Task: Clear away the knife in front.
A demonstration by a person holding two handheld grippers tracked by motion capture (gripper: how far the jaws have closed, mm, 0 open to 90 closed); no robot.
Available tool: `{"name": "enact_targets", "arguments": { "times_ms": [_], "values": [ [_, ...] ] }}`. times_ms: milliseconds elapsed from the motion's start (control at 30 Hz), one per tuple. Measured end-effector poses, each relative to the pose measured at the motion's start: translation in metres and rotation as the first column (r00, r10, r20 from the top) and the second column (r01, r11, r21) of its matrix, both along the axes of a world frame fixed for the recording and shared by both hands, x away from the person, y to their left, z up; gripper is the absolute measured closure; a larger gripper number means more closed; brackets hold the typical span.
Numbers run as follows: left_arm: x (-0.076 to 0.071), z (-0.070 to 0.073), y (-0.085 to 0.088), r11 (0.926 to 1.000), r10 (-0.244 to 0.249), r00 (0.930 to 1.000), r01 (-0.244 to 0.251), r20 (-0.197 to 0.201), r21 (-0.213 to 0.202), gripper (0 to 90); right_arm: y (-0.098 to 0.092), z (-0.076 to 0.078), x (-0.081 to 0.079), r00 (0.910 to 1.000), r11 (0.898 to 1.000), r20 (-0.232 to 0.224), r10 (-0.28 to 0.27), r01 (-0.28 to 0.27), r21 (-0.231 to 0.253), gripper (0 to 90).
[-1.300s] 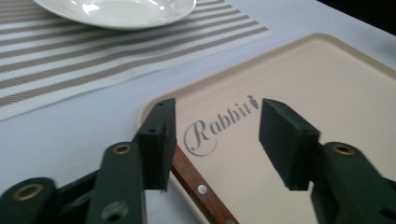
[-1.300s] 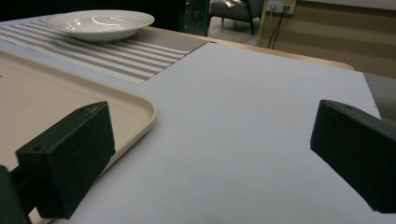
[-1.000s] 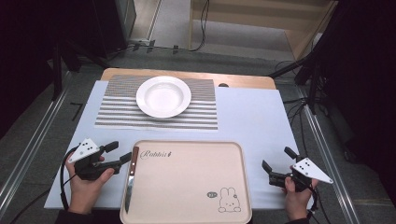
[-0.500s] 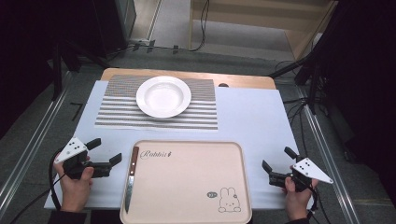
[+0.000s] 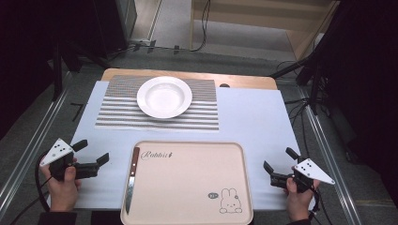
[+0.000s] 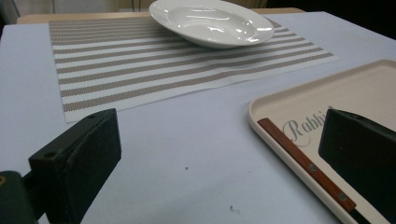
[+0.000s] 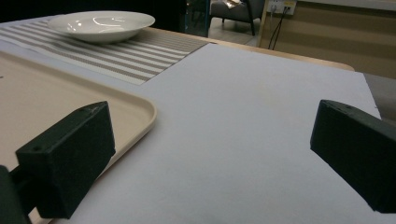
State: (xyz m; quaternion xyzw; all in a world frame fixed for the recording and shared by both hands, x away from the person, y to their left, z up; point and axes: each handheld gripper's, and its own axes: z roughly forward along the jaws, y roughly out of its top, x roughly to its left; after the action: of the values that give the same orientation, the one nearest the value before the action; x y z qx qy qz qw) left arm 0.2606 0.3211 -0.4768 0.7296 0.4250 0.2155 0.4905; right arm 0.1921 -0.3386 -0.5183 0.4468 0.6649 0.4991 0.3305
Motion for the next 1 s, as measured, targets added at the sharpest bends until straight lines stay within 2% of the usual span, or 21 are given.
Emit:
{"name": "enact_targets", "arguments": {
  "times_ms": [267, 433, 467, 567, 667, 1000],
  "values": [
    [0.001, -0.004, 0.014, 0.9998, 0.017, 0.9998, -0.017, 0.014, -0.013, 0.0, 0.000, 0.000, 0.000, 1.0000, 1.000, 0.000, 0.000, 0.000, 0.000, 0.0],
    [0.001, -0.005, 0.020, 0.9990, 0.028, 0.9994, -0.027, 0.020, -0.035, 0.0, 0.000, 0.000, 0.000, 1.0000, 1.000, 0.000, 0.000, 0.000, -0.002, 0.0],
    [0.001, -0.008, 0.021, 0.9983, 0.025, 0.9995, -0.024, 0.019, -0.054, 0.0, 0.000, 0.000, 0.000, 1.0000, 1.000, 0.000, 0.000, 0.000, -0.002, 0.0],
    [0.000, -0.010, 0.021, 0.9973, 0.036, 0.9992, -0.034, 0.019, -0.065, 0.0, 0.000, 0.000, 0.000, 1.0000, 1.000, 0.000, 0.000, 0.000, -0.002, 0.0],
    [-0.002, -0.011, 0.019, 0.9976, 0.038, 0.9988, -0.036, 0.032, -0.060, 0.0, 0.000, 0.000, 0.000, 1.0000, 1.000, 0.000, 0.001, -0.001, -0.001, 0.0],
    [-0.002, -0.012, 0.020, 0.9964, 0.039, 0.9987, -0.037, 0.032, -0.076, 0.0, 0.000, 0.000, 0.000, 1.0000, 1.000, -0.001, 0.000, 0.000, -0.001, 0.0]
  ]
}}
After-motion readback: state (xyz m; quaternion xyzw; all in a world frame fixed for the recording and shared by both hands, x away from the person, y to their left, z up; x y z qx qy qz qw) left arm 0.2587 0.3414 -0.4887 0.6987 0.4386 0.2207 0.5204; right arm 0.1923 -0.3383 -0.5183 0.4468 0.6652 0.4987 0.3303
